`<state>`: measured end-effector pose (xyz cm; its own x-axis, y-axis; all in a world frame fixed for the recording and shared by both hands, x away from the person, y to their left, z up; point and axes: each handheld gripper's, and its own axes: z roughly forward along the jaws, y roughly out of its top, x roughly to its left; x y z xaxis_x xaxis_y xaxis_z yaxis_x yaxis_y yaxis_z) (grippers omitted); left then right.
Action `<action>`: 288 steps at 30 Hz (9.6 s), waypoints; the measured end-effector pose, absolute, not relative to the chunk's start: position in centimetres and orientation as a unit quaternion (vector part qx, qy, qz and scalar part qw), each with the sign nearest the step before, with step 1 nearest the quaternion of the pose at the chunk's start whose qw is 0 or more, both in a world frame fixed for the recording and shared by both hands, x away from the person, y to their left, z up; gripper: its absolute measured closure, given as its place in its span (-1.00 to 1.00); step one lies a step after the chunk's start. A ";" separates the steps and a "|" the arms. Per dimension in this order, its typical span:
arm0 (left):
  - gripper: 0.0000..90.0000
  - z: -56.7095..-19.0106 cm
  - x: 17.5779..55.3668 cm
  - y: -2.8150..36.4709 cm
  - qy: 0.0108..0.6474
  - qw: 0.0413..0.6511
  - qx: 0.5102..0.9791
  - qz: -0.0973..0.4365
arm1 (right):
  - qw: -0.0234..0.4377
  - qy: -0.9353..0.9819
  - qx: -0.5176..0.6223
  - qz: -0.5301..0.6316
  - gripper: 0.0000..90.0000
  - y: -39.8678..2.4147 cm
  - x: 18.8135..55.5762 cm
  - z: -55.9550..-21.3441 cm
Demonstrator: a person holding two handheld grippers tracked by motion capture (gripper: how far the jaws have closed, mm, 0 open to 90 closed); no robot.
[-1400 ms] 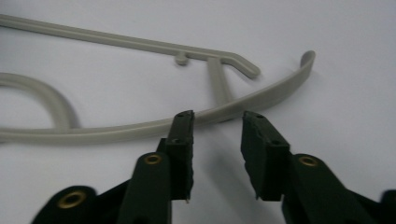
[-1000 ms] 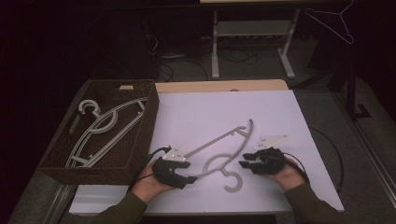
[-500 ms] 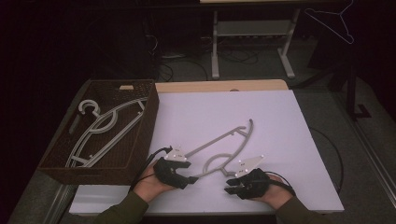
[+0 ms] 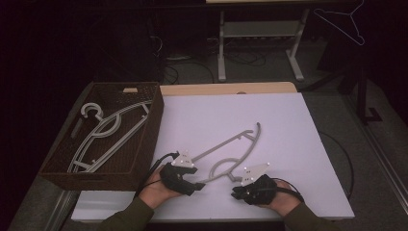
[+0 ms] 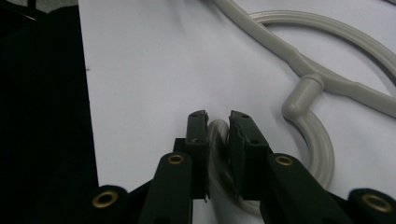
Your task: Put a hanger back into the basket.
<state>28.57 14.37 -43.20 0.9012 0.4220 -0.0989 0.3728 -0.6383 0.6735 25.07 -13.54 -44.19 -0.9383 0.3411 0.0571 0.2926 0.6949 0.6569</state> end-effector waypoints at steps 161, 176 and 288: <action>0.77 -33.0 31.7 16.3 0.255 0.449 0.852 0.085 | 0.158 0.794 0.322 0.491 -0.73 -21.3 28.3 -37.7; 0.77 -28.0 32.3 20.7 0.278 0.481 0.825 0.105 | 0.163 0.785 0.353 0.483 -0.79 -23.1 27.2 -39.0; -0.33 -31.1 34.0 40.3 0.449 0.459 0.748 0.169 | 0.192 0.777 0.377 0.466 -0.99 -23.6 27.8 -39.3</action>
